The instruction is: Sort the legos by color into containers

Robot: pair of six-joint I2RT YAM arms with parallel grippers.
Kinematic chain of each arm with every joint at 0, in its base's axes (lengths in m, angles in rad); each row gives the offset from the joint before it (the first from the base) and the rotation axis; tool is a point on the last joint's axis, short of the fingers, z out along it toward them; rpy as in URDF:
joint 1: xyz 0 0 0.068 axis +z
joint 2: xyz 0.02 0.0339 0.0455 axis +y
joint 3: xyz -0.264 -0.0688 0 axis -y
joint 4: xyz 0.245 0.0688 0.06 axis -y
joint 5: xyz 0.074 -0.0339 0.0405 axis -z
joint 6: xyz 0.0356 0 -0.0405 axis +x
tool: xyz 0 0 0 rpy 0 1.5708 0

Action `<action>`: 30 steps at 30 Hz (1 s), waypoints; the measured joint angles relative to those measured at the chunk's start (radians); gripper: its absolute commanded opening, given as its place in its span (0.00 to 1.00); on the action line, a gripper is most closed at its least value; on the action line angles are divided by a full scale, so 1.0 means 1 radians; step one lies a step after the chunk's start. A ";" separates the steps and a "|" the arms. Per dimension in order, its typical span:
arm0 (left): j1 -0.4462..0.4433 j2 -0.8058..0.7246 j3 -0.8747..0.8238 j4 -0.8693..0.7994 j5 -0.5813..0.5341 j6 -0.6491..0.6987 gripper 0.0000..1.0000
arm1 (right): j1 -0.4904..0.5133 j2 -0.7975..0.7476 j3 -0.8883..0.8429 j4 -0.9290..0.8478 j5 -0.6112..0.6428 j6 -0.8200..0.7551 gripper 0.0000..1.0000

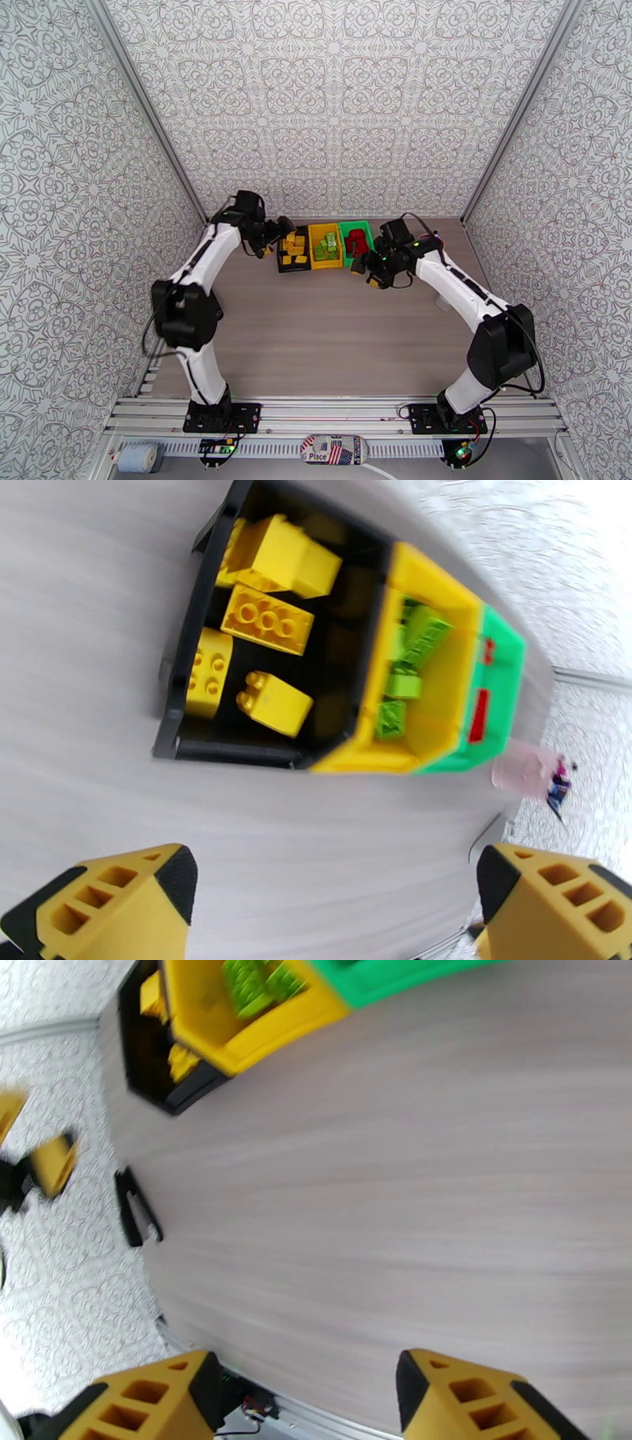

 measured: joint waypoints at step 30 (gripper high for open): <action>0.032 -1.061 -1.091 0.672 -0.555 0.451 0.99 | -0.229 -0.726 -0.504 0.293 0.735 -0.303 0.99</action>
